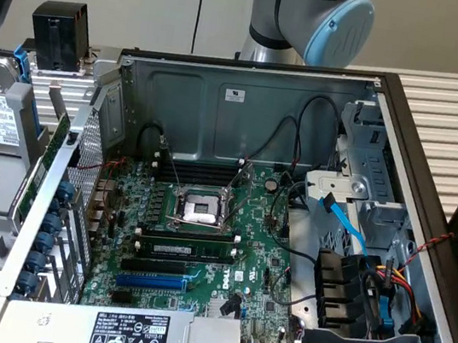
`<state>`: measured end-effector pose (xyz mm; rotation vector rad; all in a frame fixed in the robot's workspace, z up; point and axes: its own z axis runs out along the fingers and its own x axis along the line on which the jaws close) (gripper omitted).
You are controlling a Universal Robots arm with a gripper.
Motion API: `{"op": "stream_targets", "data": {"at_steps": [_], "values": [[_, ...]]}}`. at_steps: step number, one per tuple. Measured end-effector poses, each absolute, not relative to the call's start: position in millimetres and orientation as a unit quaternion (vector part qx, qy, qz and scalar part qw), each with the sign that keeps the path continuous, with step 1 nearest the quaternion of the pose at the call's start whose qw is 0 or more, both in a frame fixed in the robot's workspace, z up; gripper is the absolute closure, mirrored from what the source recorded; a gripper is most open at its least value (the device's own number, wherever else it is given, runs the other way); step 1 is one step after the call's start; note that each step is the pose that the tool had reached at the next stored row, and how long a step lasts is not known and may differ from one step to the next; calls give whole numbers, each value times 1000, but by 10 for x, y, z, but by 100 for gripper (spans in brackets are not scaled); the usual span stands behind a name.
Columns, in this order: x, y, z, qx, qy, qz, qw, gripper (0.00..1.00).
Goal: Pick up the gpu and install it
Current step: 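Pick up the gpu and move the gpu toward the slot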
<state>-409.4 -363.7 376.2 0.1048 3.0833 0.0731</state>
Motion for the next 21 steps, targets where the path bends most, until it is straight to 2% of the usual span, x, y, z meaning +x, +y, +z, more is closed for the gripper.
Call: {"op": "stream_targets", "data": {"at_steps": [9, 10, 11, 14, 15, 16, 21], "values": [[-4104, -3635, 3741, 34, 999, 24, 28, 89], [-4106, -3635, 3741, 34, 999, 24, 28, 83], [-4108, -3636, 3739, 34, 999, 24, 28, 83], [-4113, -3635, 3728, 34, 999, 24, 31, 64], [-4115, -3635, 3722, 34, 999, 24, 34, 64], [-4118, -3635, 3716, 34, 998, 24, 38, 58], [-4132, -3636, 3686, 33, 998, 27, 55, 58]]}}
